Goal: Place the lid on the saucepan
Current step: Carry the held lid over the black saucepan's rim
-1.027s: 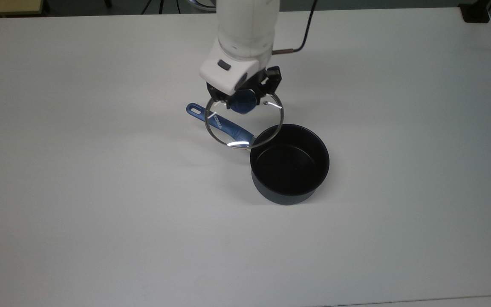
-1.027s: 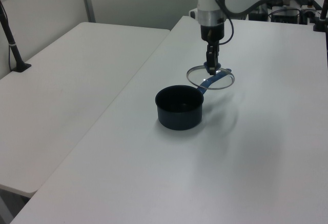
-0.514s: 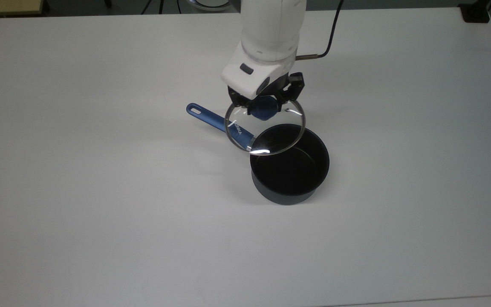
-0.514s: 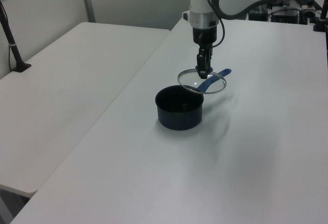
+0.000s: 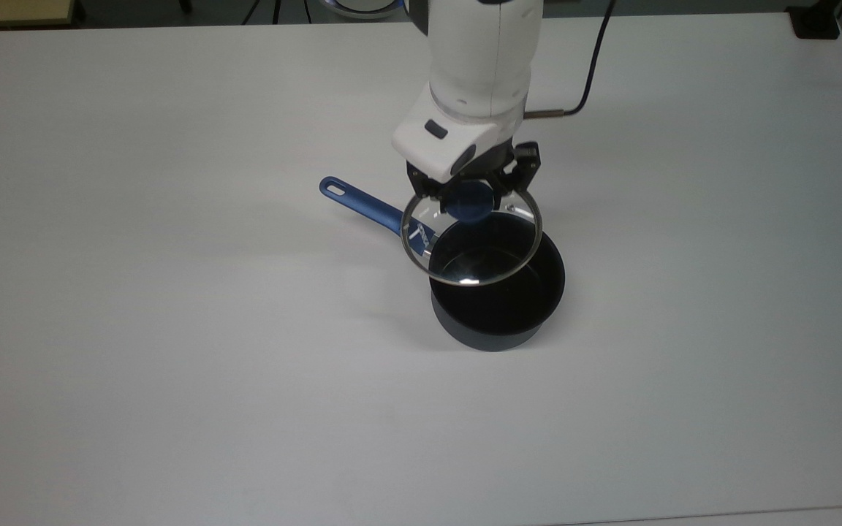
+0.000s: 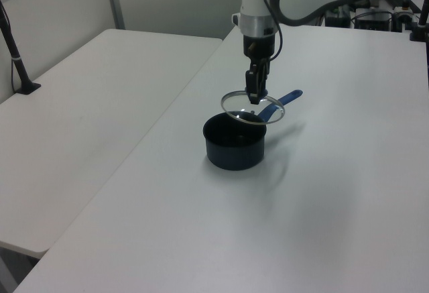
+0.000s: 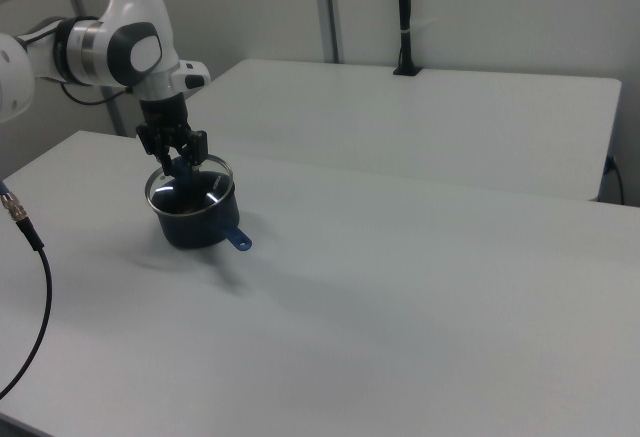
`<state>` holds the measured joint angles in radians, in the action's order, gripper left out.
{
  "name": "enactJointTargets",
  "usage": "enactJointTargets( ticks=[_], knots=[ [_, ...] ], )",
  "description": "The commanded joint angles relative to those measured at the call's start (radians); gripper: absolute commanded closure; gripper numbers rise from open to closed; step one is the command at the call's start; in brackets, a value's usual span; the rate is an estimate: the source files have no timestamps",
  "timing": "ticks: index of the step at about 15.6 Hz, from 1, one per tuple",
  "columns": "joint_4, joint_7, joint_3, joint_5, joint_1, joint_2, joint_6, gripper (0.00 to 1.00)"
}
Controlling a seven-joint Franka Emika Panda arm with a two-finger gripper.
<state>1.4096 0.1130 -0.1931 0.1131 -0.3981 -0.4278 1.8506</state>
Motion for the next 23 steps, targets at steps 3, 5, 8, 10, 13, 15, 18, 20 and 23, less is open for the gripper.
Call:
enactJointTargets(
  ticks=[3, 5, 8, 10, 13, 15, 18, 20, 23],
  knots=[
    [-0.113, 0.066, -0.026, 0.025, -0.024, -0.103, 0.044, 0.48],
    [-0.11, 0.071, -0.023, 0.025, -0.037, -0.104, 0.062, 0.48],
    [-0.109, 0.071, -0.019, 0.026, -0.044, -0.104, 0.062, 0.48],
    [-0.107, 0.071, -0.017, 0.026, -0.053, -0.108, 0.062, 0.48],
    [-0.103, 0.071, -0.017, 0.026, -0.056, -0.108, 0.064, 0.48],
    [-0.103, 0.07, -0.017, 0.026, -0.054, -0.109, 0.064, 0.48],
    [-0.1, 0.073, -0.017, 0.028, -0.056, -0.115, 0.088, 0.48],
    [-0.089, 0.076, -0.016, 0.026, -0.056, -0.115, 0.105, 0.48],
    [-0.086, 0.074, -0.016, 0.025, -0.056, -0.118, 0.105, 0.48]
  ],
)
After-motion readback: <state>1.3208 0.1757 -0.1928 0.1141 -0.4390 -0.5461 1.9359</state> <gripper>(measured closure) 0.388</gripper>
